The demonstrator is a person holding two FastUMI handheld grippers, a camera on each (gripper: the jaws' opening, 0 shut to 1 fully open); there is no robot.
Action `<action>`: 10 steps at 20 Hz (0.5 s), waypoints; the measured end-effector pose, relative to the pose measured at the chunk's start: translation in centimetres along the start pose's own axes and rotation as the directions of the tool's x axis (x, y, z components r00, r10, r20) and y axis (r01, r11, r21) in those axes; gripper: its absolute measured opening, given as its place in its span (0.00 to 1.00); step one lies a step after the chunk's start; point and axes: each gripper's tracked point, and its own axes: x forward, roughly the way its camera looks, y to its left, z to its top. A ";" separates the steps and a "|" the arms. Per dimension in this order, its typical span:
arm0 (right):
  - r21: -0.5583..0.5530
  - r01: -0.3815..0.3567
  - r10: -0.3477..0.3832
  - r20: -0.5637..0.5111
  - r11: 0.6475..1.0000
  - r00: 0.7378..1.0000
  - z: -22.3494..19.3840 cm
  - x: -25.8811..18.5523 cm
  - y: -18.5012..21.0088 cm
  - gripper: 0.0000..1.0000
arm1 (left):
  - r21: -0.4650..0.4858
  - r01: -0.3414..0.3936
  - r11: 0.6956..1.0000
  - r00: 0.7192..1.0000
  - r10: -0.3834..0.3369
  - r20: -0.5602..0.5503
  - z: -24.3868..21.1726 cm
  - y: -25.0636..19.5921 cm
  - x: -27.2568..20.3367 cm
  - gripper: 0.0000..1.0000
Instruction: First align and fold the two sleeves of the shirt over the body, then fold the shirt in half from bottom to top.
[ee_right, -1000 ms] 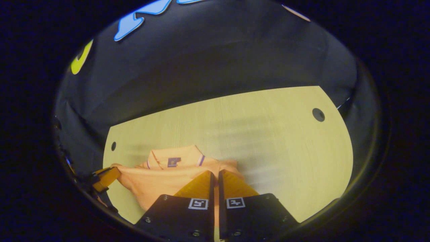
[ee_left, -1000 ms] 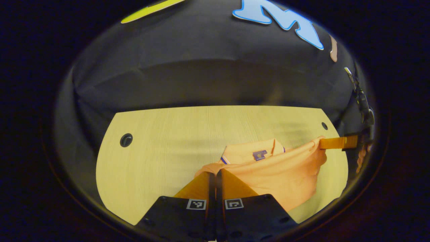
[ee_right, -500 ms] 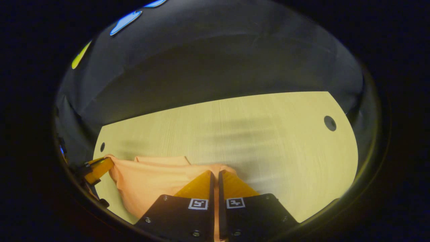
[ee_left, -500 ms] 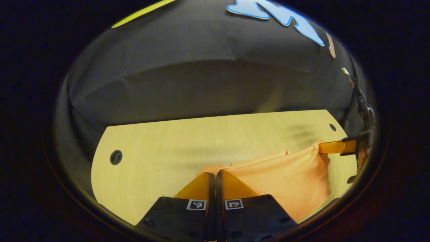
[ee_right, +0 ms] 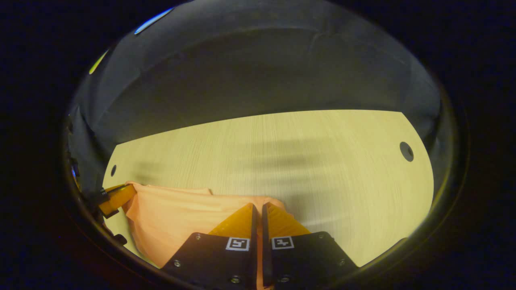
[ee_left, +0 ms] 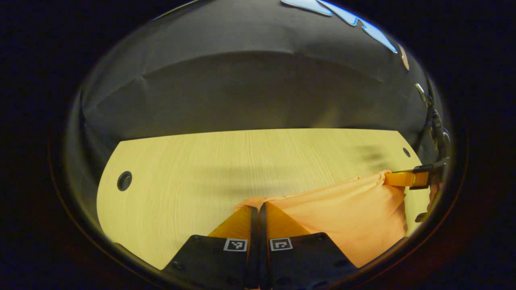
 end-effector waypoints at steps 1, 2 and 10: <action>-0.015 0.002 -0.002 -0.001 1.000 1.000 -0.1 0.0 0.0 0.06 | -0.010 0.000 1.000 1.000 0.000 -0.005 -0.3 0.1 0.1 0.06; -0.026 0.004 -0.004 0.004 1.000 1.000 0.0 0.0 0.0 0.06 | -0.024 -0.002 1.000 1.000 0.002 -0.003 -0.5 0.1 0.2 0.06; -0.009 -0.020 0.020 0.027 1.000 0.999 1.1 -1.8 0.4 0.44 | -0.028 -0.015 0.999 0.998 0.016 0.060 1.8 0.0 -2.3 0.67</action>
